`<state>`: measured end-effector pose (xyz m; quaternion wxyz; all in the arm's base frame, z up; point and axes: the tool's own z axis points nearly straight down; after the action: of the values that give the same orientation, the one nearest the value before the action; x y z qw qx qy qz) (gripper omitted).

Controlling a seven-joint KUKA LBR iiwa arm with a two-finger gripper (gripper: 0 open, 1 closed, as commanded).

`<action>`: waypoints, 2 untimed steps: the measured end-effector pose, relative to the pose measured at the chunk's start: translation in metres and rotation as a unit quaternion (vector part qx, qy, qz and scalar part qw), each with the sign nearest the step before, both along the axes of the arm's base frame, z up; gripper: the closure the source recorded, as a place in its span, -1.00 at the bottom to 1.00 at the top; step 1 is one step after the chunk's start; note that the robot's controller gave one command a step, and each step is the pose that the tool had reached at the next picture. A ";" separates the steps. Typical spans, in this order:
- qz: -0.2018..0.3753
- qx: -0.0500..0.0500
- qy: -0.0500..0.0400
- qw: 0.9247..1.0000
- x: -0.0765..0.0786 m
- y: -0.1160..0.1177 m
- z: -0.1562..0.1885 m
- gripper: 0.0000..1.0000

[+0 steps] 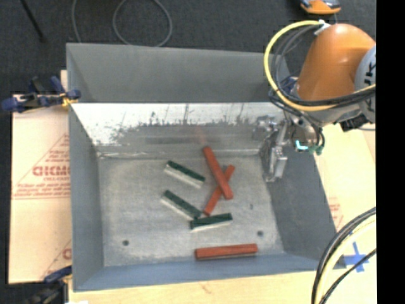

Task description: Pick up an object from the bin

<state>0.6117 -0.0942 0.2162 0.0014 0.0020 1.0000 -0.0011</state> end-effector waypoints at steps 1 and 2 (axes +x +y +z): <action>0.099 0.000 0.000 0.995 -0.015 0.014 -0.140 -1.00; 0.184 0.001 -0.003 0.983 0.008 0.102 -0.144 -1.00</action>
Offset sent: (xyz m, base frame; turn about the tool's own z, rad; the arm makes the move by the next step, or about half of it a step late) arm -0.0155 0.0146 -0.1388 -0.1980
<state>0.6200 0.0078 0.0724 0.0044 -0.1821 0.9833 -0.0002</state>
